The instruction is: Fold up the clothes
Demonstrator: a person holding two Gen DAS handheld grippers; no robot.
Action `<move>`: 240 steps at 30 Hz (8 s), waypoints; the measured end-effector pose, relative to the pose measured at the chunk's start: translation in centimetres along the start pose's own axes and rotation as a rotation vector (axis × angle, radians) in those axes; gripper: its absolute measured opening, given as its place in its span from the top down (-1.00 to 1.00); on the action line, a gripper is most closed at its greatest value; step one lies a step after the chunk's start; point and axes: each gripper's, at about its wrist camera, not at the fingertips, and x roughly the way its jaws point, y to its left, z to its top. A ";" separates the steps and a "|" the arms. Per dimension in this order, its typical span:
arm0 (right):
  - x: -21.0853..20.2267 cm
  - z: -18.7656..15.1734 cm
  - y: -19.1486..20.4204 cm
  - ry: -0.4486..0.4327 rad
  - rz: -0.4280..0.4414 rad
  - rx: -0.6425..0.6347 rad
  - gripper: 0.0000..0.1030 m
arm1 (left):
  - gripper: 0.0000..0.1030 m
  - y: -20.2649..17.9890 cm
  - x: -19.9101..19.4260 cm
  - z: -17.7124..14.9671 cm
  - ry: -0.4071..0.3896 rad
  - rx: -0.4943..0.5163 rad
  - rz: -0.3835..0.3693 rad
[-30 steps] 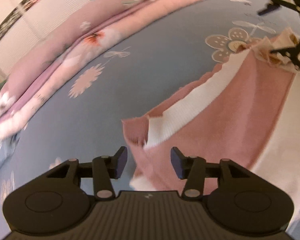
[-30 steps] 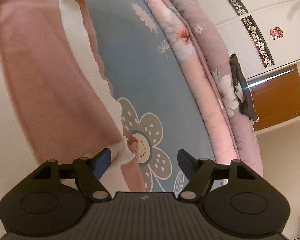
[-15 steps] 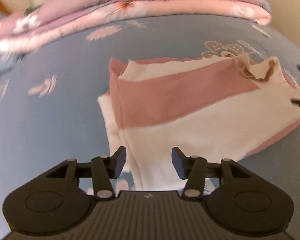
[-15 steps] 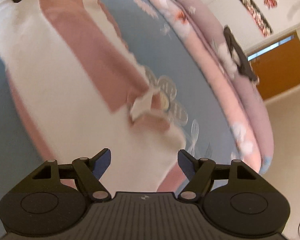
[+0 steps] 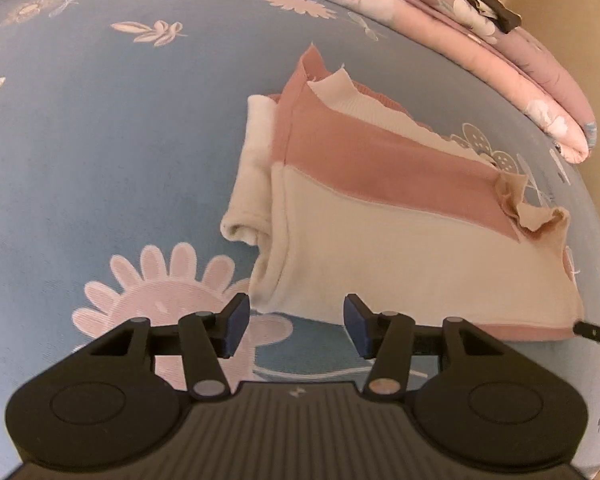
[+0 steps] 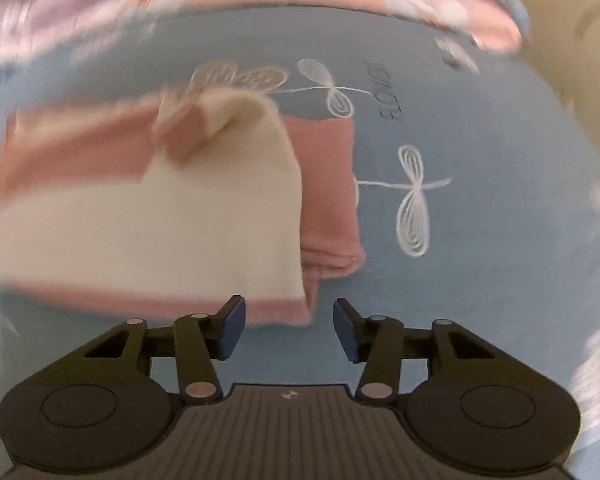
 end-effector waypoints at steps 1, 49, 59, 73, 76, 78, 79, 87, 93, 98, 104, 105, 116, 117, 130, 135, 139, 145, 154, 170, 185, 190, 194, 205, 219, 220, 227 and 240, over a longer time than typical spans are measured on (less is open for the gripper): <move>0.4 0.2 -0.5 -0.018 0.024 0.032 -0.05 | -0.01 0.0 0.1 -0.1 -0.004 0.004 0.004; 5.4 2.0 10.4 0.136 0.713 -0.008 0.51 | 0.08 -10.8 4.3 1.5 0.052 0.452 -0.300; 7.4 -0.5 0.6 0.159 0.650 0.174 0.89 | 0.24 -2.2 4.4 1.2 0.132 0.373 -0.355; 2.2 3.0 1.3 0.106 0.582 0.089 0.19 | -0.40 -2.3 -1.4 4.1 0.076 0.380 -0.307; 3.7 4.5 2.9 0.062 0.643 0.102 0.14 | -0.41 -4.1 1.1 5.4 0.041 0.343 -0.381; 5.5 5.4 4.3 0.050 0.665 0.109 0.14 | -0.40 -5.1 4.1 5.7 0.040 0.333 -0.362; 6.4 5.6 4.6 0.056 0.659 0.105 0.14 | -0.40 -5.2 5.3 5.8 0.050 0.334 -0.335; 4.0 6.7 3.0 -0.024 0.459 -0.060 0.13 | -0.40 -5.1 6.2 5.6 0.078 0.386 -0.251; 1.2 7.0 5.9 -0.264 0.021 -0.875 -0.31 | -0.40 -7.9 6.0 5.3 0.077 0.510 -0.271; 4.3 5.9 6.6 -0.289 -0.030 -1.393 -0.26 | -0.40 -8.4 6.7 5.4 0.086 0.511 -0.269; 5.6 7.5 7.3 -0.200 0.091 -1.482 0.62 | -0.40 -8.7 7.3 5.8 0.106 0.526 -0.260; 5.6 8.4 7.3 -0.155 0.127 -1.410 0.62 | -0.40 -8.7 7.3 5.8 0.110 0.531 -0.259; 8.9 17.9 -0.9 -0.014 0.229 -0.585 0.80 | -0.47 -8.6 7.8 6.2 0.134 0.525 -0.272; 9.6 18.1 -1.9 0.007 0.229 -0.520 0.80 | -0.47 -8.7 7.8 6.3 0.136 0.526 -0.274; 6.3 15.6 -8.1 -0.017 0.255 -0.091 0.23 | -0.51 -9.2 6.2 6.1 0.125 0.550 -0.233; 8.3 10.5 -9.7 0.085 0.314 0.080 0.10 | -0.51 -9.6 3.2 3.6 0.062 0.547 -0.178; 8.7 9.7 -10.2 0.022 0.394 0.191 0.38 | -0.51 -9.0 2.3 2.0 -0.014 0.490 -0.067; 6.8 10.3 -10.2 0.008 0.329 0.179 0.86 | -0.51 -6.7 3.0 3.7 -0.024 0.321 -0.040; 8.9 8.8 -12.3 0.031 0.335 0.362 0.65 | -0.56 -5.9 6.0 4.1 0.062 0.374 -0.051; 4.9 2.0 -11.0 0.093 0.370 0.396 0.29 | -0.53 -14.5 9.1 8.2 0.020 0.550 -0.515; 5.3 1.8 -11.4 0.093 0.382 0.386 0.32 | -0.57 -12.8 11.4 14.5 0.095 0.493 -0.541; 5.4 1.6 -11.6 0.093 0.391 0.398 0.32 | -0.47 -12.4 15.5 15.0 0.180 0.524 -0.484; 5.3 1.5 -11.7 0.089 0.392 0.395 0.32 | -0.45 -12.7 14.8 17.0 0.042 0.581 -0.315; 5.3 1.3 -11.9 0.083 0.397 0.411 0.31 | 0.64 -17.5 15.0 16.3 0.234 1.298 -0.237; 5.4 1.0 -12.1 0.075 0.405 0.434 0.32 | 0.90 -19.1 15.5 15.8 0.254 1.444 -0.182; 5.4 1.0 -12.1 0.074 0.403 0.433 0.31 | 0.88 -18.8 15.8 16.1 0.236 1.414 -0.166; 3.8 2.3 -11.5 0.060 0.348 0.351 0.30 | 0.78 -17.4 15.9 16.9 0.165 1.269 -0.126; 5.9 14.4 3.9 -0.112 0.439 -0.389 0.30 | 0.27 -10.5 12.0 16.9 0.140 1.242 -0.081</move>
